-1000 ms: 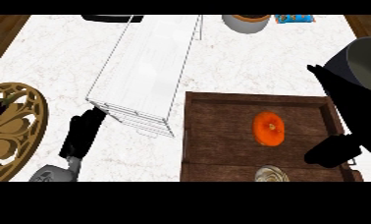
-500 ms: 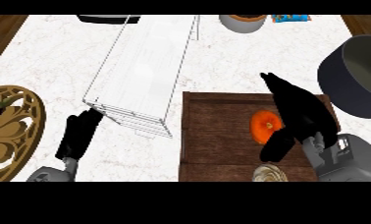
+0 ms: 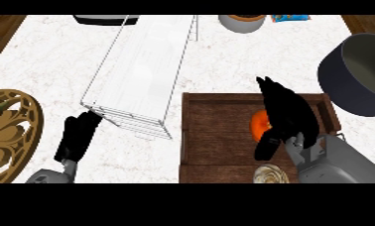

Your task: Pick the squash from the tray and place it in the tiered shelf

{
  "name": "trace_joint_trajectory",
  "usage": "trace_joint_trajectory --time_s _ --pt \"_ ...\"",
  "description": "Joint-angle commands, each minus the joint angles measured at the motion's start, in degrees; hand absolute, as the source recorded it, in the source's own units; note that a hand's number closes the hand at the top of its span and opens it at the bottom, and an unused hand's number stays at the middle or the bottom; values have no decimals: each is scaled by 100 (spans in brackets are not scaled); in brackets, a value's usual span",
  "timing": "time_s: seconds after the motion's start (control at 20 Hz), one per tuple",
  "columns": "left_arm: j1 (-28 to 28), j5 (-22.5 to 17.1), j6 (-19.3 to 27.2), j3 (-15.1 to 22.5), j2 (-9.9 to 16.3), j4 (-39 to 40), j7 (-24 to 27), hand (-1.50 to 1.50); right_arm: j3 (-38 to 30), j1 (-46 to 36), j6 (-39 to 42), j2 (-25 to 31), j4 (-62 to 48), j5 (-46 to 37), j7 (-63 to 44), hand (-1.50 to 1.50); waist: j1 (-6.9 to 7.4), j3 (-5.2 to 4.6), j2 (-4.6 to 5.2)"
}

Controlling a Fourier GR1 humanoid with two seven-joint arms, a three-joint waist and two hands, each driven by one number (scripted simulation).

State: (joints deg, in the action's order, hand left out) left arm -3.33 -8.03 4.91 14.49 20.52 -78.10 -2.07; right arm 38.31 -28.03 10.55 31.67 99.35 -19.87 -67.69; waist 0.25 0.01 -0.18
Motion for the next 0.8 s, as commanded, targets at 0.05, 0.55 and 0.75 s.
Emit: trace_joint_trajectory --time_s 0.05,0.55,0.75 --pt "311 227 269 104 -177 -151 27 0 160 12 159 -359 -223 -454 -1136 -150 19 -5 -1" --pt "47 309 113 -14 -320 160 68 0 19 -44 578 -653 -619 -609 -966 -150 -16 -6 19" --pt "397 143 -226 -265 -54 2 356 0 -204 315 644 -294 -539 -724 -470 -150 -18 -4 7"
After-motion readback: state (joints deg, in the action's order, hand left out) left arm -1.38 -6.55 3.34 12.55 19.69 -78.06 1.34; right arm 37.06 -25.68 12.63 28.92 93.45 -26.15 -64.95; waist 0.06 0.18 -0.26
